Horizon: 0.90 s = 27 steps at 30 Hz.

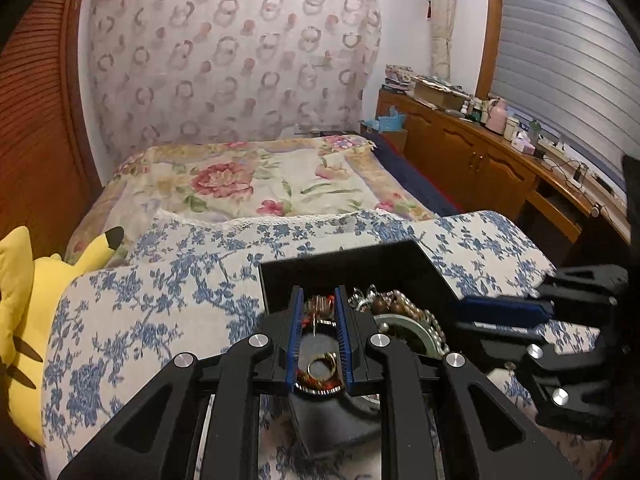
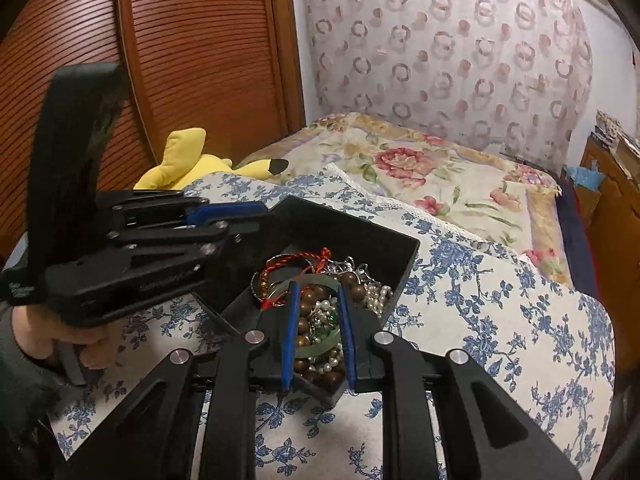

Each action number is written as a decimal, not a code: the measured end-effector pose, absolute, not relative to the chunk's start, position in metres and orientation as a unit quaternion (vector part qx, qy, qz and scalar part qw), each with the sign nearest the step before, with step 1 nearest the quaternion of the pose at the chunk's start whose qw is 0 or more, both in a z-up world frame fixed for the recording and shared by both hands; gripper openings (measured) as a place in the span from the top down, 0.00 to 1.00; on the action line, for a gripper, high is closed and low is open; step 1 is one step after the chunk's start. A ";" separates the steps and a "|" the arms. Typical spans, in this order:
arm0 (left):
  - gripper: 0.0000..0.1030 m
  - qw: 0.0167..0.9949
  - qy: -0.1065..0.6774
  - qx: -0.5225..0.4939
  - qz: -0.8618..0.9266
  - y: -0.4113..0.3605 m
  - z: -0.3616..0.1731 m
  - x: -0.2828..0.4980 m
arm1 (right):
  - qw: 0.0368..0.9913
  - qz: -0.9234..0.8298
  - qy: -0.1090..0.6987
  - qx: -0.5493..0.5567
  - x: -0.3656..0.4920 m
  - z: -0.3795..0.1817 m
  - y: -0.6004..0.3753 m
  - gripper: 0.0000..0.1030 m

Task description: Organize jewelry

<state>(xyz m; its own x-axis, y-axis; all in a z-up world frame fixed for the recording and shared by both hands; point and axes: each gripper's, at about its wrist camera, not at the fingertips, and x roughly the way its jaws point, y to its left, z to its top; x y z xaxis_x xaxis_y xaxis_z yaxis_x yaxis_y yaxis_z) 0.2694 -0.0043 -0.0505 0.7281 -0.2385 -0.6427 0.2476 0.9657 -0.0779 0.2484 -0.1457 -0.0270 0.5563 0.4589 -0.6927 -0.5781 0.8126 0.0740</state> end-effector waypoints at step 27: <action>0.07 0.962 0.264 0.028 -0.069 -0.001 0.001 0.158 | 0.936 0.224 0.271 -0.016 0.154 0.036 -0.203 0.41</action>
